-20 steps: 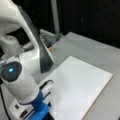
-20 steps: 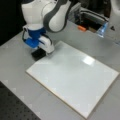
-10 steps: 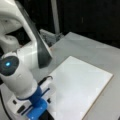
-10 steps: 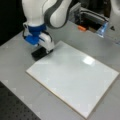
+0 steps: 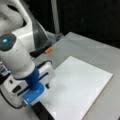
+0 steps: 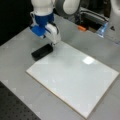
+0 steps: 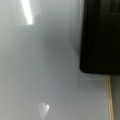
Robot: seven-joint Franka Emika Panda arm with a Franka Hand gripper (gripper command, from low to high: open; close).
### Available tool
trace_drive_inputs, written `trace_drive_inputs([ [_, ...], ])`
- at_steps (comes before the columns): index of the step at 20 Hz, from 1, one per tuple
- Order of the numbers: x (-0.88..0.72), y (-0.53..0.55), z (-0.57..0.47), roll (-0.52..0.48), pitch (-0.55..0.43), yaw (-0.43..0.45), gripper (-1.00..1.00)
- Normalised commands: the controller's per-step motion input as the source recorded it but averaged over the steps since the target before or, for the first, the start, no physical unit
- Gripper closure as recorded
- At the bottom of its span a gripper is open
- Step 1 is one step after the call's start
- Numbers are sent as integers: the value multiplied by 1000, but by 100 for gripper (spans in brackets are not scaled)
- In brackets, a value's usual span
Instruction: Erasing curve lines
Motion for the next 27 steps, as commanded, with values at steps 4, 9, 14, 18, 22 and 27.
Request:
trace_drive_inputs([
  [4,-104,602,279,-146,1,88,-100],
  [9,-112,690,278,-46,44,38,-100],
  [14,-54,636,105,32,5,-3,-100],
  [18,-42,294,-20,-47,-43,4,-100],
  [22,-57,47,8,-185,-27,-20,-100],
  [27,-55,-25,39,-224,-11,20,-100],
])
